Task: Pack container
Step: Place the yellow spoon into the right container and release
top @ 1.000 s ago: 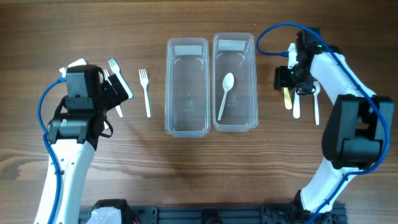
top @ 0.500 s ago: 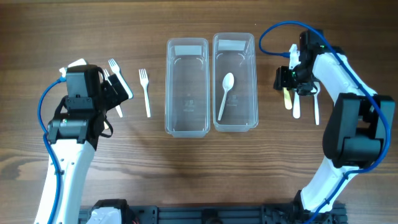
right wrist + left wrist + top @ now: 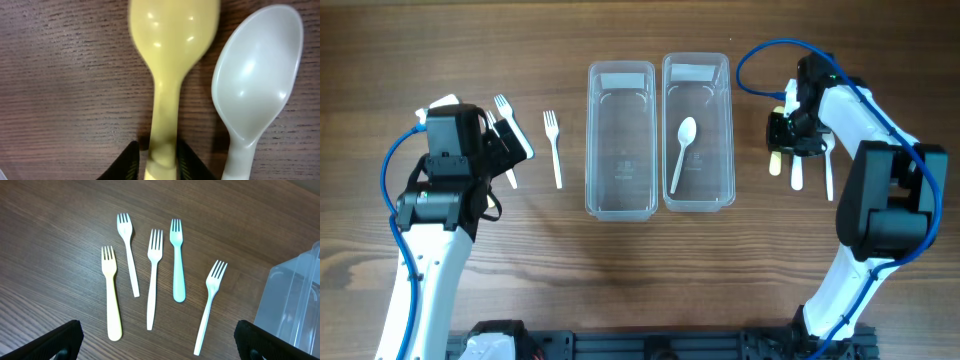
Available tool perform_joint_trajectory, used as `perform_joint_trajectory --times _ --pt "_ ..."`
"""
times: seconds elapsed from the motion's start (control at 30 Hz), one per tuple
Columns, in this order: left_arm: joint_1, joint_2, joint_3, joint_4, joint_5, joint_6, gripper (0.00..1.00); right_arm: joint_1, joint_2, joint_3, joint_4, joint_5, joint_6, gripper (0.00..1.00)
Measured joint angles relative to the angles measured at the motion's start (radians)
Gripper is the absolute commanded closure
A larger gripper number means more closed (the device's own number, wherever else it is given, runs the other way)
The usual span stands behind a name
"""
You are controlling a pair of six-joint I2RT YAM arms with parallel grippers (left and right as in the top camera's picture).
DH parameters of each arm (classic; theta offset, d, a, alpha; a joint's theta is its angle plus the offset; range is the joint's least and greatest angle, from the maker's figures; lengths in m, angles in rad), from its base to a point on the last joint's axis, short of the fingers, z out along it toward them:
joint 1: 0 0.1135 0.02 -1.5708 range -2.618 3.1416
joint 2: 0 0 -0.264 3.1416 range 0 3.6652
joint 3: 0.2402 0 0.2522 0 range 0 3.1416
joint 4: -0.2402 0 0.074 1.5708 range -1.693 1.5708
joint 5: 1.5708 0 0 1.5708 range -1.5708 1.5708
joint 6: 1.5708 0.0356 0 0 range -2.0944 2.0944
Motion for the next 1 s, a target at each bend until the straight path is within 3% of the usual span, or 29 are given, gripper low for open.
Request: perform_joint_trajectory --times 0.17,0.37,0.5,0.57,0.73,1.0 --pt "0.000 0.000 0.000 0.000 0.000 0.000 0.00 0.000 0.000 0.000 -0.029 0.045 0.021 0.88" --pt "0.000 0.000 0.000 0.000 0.000 0.000 0.00 0.000 -0.003 0.031 -0.111 0.054 0.033 0.89" --pt "0.000 0.000 0.000 0.000 0.000 0.000 0.00 0.021 -0.122 0.051 -0.106 -0.003 0.035 0.89" --pt "0.000 0.000 0.000 0.000 0.000 0.000 0.00 0.060 -0.263 0.067 -0.092 -0.042 0.055 0.94" --pt "0.000 0.000 0.000 0.000 0.000 0.000 0.00 0.198 -0.441 0.101 -0.076 -0.080 0.145 0.90" --pt "0.000 0.000 0.000 0.000 0.000 0.000 0.00 0.447 -0.278 0.002 0.072 -0.082 0.359 0.90"
